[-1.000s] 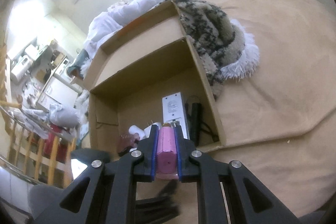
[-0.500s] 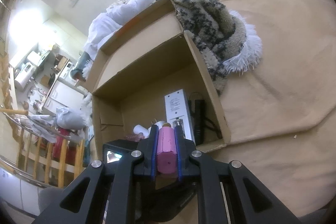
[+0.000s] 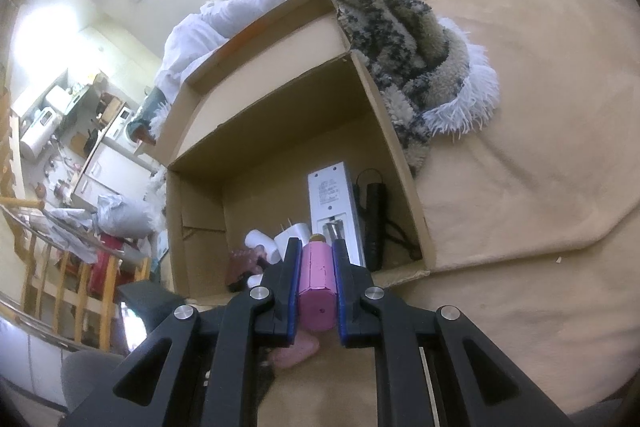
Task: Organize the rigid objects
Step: 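Grasp pink oval case with left tool while right tool holds perfume bottle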
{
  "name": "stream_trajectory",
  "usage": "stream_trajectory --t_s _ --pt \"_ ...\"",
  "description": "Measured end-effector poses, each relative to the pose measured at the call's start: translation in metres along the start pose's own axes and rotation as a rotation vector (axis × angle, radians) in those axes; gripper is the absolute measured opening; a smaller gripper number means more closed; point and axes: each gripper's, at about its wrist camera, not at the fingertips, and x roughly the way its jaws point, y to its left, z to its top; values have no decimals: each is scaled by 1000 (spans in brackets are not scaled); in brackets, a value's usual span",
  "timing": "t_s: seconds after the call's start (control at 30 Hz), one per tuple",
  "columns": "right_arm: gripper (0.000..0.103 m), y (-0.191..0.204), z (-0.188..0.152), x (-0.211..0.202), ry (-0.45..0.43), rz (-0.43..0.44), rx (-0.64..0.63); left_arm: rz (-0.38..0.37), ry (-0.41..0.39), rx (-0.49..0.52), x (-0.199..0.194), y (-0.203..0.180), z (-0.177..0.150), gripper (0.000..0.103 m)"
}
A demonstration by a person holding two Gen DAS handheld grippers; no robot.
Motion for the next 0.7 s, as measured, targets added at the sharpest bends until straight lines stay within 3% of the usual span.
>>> stream_trajectory --t_s 0.33,0.37,0.4,0.43,0.47,0.63,0.7 --pt "15 1 -1 4 8 -26 -3 -93 6 -139 -8 60 -18 7" --pt "15 2 -1 5 11 -27 -4 -98 9 -144 -8 62 -20 12" --pt "15 2 -1 5 13 -27 -4 -96 14 -145 -2 65 -13 36" --pt "15 2 -2 6 16 -26 -5 -101 21 -149 1 64 -13 72" --pt "15 2 -1 7 17 -26 -6 -109 25 -155 4 60 -12 81" --pt "15 2 -1 7 20 -24 -4 -96 99 -143 24 38 -10 81" --pt "15 1 -1 7 21 -24 -2 -83 126 -139 34 27 -10 75"
